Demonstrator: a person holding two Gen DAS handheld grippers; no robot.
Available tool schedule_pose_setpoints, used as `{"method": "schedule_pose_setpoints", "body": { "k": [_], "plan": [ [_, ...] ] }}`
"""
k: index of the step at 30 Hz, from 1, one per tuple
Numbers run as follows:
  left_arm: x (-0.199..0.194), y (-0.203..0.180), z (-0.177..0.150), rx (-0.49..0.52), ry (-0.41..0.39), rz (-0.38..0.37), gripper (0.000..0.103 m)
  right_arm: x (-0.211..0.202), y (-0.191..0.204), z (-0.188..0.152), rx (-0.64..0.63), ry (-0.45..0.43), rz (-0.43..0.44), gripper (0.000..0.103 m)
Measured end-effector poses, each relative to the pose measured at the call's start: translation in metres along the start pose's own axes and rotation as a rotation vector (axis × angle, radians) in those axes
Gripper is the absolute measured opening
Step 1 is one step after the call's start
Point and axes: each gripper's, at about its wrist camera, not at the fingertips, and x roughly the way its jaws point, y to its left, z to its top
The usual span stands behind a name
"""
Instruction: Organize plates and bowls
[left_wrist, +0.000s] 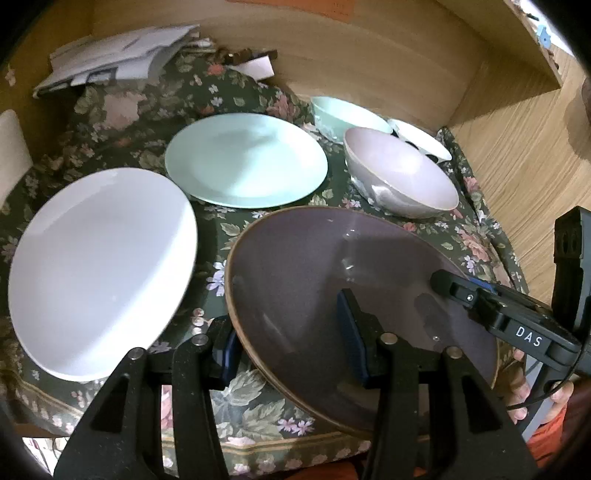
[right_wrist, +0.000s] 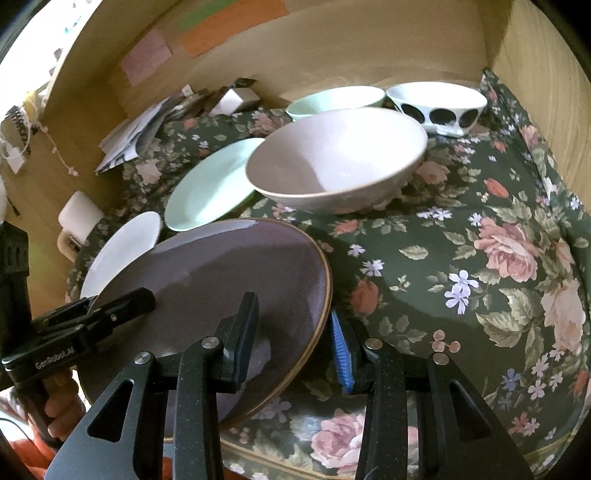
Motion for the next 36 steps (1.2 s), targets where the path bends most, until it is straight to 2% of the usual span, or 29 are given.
{"method": "schedule_pose_setpoints", "body": {
  "k": [19,25,29,32,36],
  "plan": [
    [0.026,0.008,0.0,-0.022,0.051,-0.018,0.048,0.015,-0.011,0.002,0.011,0.045,-0.002,0.034],
    [0.025,0.008,0.0,0.011,0.048,0.022,0.048,0.005,-0.012,0.003,0.001,0.018,-0.034,0.035],
    [0.013,0.011,0.002,0.017,0.006,0.049,0.048,-0.005,-0.012,0.005,0.008,-0.003,-0.039,0.038],
    [0.0,0.01,0.005,0.034,-0.041,0.062,0.055,-0.012,-0.009,0.006,0.0,-0.021,-0.04,0.04],
    [-0.019,0.011,0.011,0.047,-0.1,0.087,0.059,-0.023,-0.001,0.01,-0.019,-0.053,-0.033,0.049]
  ]
}}
